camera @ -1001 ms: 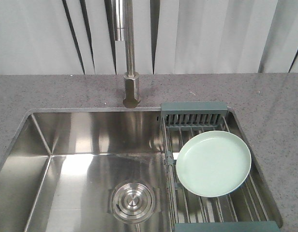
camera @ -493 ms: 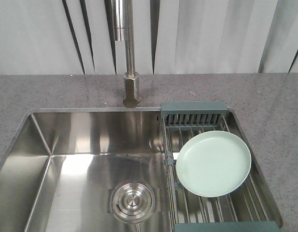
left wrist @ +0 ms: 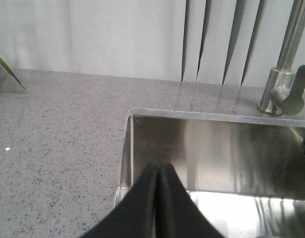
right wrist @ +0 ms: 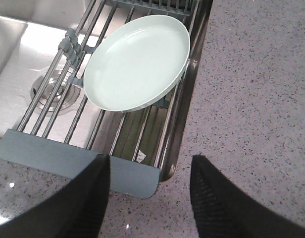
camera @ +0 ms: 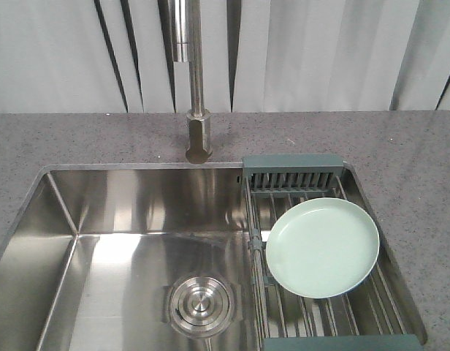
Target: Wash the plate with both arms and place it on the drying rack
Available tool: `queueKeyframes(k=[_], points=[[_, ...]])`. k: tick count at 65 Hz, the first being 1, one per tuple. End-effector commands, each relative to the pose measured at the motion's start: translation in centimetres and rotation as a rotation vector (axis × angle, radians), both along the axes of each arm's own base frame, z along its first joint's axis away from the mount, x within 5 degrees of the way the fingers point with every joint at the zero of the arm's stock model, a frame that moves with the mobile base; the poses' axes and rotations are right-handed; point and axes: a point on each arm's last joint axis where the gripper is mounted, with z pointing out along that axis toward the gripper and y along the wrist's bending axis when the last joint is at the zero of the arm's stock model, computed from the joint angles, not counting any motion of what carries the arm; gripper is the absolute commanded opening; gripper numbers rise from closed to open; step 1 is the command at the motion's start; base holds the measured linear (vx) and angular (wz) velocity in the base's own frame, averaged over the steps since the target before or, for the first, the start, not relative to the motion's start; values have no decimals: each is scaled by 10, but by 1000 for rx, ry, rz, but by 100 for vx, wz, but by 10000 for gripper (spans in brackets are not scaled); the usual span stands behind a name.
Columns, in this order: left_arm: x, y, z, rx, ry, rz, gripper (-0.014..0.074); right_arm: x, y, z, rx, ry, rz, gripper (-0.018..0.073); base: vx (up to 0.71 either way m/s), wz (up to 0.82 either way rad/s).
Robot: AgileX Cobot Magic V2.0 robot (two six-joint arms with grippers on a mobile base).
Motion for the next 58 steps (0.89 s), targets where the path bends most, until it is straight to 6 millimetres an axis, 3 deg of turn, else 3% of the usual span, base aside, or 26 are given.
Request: queueKeyframes(k=[1, 13, 33, 58], points=[[2, 1, 3, -14, -113, 10, -7, 4, 0, 11, 12, -75, -6, 372, 0, 0], [5, 1, -16, -18, -208, 12, -7, 3, 0, 11, 12, -72, -5, 372, 0, 0], [4, 3, -8, -2, -285, 51, -7, 3, 0, 11, 11, -72, -5, 372, 0, 0], [5, 3, -13, 29, -236, 50, -7, 3, 0, 11, 10, -72, -5, 372, 0, 0]])
